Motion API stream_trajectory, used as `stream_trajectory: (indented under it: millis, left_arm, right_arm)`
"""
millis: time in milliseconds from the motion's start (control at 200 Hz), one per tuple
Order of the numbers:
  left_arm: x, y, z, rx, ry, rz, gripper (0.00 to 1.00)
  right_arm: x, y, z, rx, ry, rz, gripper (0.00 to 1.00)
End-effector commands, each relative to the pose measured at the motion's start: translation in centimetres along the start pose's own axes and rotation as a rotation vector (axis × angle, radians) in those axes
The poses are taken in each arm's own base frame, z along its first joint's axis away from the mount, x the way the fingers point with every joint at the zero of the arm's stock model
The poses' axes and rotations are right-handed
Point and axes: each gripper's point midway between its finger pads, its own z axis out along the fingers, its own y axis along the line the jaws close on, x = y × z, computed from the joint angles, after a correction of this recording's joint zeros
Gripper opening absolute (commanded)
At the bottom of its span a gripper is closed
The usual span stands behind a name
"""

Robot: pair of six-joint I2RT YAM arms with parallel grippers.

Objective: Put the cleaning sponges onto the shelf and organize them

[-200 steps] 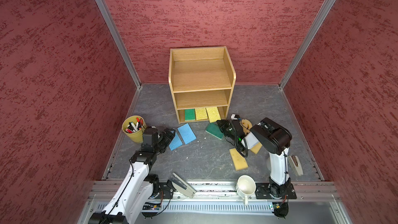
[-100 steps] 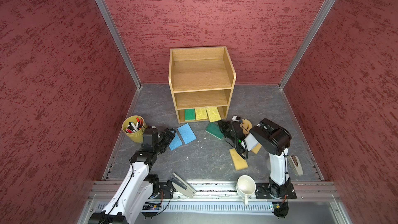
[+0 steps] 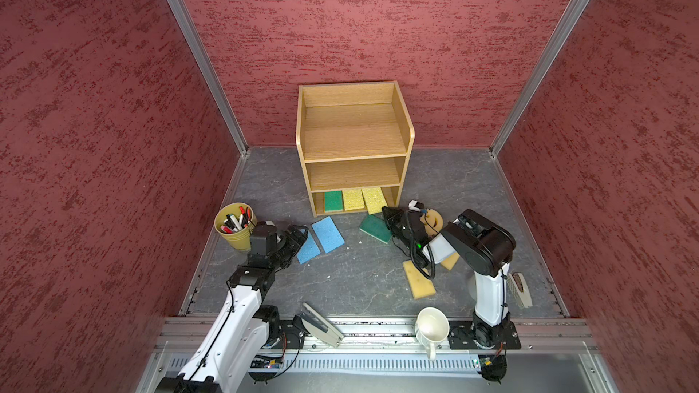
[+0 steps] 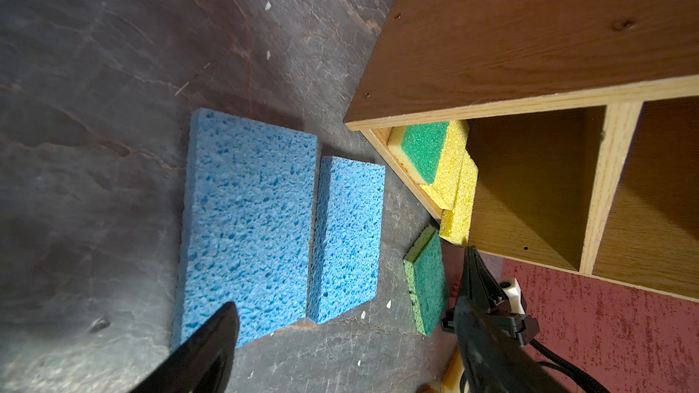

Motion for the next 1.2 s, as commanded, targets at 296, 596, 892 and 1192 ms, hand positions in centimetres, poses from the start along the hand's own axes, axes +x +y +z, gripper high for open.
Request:
stream_trajectory:
  millis: [296,596,892,1192]
  left_arm:
    - [-0.2,-0.6,-0.2,0.016,-0.011,0.011,0.89]
    - [-0.5,-0.9,-0.4,0.017,-0.019,0.018,0.89]
    - [-0.3,-1.0,-0.8,0.026,-0.019,0.02,0.89]
    - [-0.2,-0.7,-2.0,0.031,-0.046,0.042,0.9]
  right_arm:
    - [2.6,0.1,-0.9,0.047,0.046,-0.058,0.03]
    - [5.2,-4.4,-3.6,0.254,0.17,-0.159,0.03]
    - [7.3,-6.0,-4.9,0.523,0.418,-0.433,0.15]
    - [5.6,-9.1,-7.3,0.722,0.511,-0.7,0.1]
